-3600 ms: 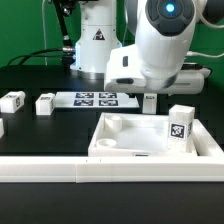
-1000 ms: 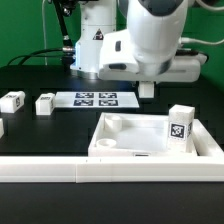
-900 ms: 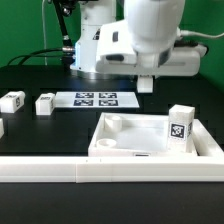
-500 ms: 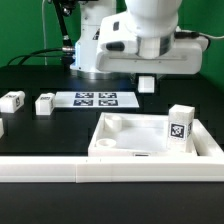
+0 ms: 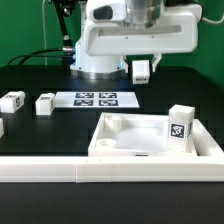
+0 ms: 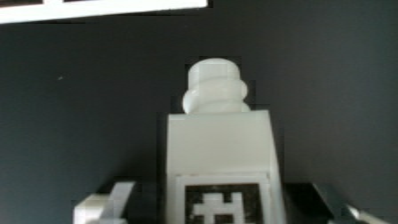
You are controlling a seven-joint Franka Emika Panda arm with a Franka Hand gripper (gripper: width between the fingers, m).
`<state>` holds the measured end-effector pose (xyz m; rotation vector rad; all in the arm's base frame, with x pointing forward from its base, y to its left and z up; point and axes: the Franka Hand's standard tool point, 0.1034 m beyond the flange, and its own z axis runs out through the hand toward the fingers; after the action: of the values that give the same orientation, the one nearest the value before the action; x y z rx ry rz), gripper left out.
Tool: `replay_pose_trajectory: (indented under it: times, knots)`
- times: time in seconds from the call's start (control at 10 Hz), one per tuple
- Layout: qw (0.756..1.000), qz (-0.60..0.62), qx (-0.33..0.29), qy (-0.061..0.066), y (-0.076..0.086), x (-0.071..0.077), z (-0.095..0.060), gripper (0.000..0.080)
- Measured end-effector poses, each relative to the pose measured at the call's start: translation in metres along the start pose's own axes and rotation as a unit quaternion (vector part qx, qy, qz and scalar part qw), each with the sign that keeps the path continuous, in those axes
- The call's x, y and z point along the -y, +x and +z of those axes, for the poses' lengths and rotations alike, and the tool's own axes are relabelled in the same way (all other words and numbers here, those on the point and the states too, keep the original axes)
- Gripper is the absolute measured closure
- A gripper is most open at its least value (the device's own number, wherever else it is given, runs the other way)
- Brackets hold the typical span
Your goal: Assemble square table
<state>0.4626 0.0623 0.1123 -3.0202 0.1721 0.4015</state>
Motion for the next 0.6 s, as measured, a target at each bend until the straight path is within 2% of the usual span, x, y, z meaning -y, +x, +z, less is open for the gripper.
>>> replay_pose_trajectory:
  times: [0.3, 0.6]
  knots:
    - [0.995, -0.007, -0.103, -0.002, 0.004, -0.001, 0.003, 0.0512]
    - [0.980, -0.026, -0.196, -0.007, 0.027, -0.015, -0.008, 0.0512]
